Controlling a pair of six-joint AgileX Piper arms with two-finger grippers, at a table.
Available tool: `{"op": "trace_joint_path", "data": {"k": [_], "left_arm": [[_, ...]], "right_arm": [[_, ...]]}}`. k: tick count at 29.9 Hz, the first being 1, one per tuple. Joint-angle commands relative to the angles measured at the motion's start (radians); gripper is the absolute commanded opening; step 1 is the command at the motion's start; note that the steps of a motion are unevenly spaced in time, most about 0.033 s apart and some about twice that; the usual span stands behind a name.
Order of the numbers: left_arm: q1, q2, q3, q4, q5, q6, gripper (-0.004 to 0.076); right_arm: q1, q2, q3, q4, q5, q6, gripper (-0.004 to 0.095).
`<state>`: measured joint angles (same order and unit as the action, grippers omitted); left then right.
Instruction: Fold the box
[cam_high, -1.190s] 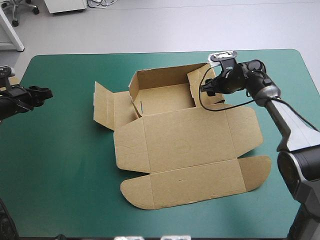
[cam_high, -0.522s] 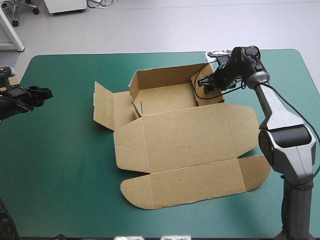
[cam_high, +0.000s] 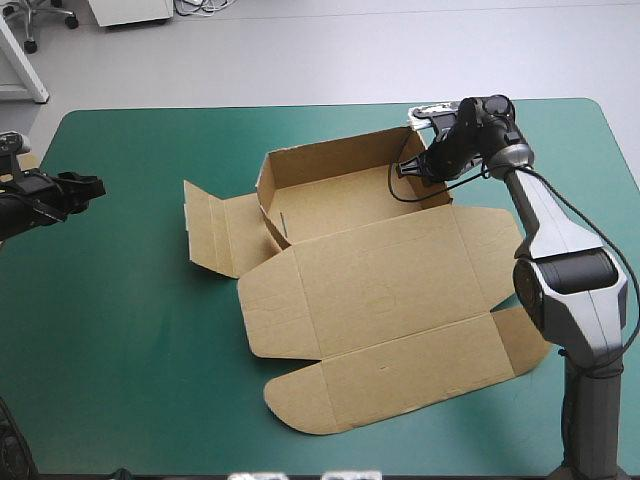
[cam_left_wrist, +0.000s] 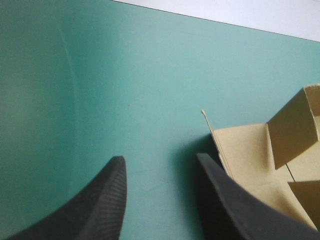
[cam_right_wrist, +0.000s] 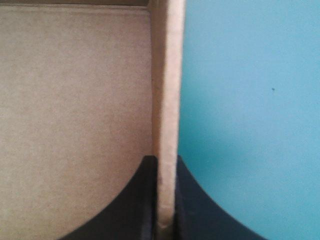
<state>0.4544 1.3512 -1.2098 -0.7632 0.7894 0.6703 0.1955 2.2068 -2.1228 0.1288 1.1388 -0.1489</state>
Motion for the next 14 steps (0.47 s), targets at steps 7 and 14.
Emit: {"op": "trace_joint_path", "data": {"k": [7,14], "left_arm": [[-0.006,-0.029,-0.027,-0.053,-0.022,0.0,0.0314],[-0.006,-0.029,-0.027,-0.053,-0.024,0.0,0.0314]], "right_arm": [[-0.007,-0.14,-0.044,-0.015,-0.048,0.01,-0.0013],[-0.061,-0.276,-0.044,0.067,-0.085,0.01,-0.0013]]}}
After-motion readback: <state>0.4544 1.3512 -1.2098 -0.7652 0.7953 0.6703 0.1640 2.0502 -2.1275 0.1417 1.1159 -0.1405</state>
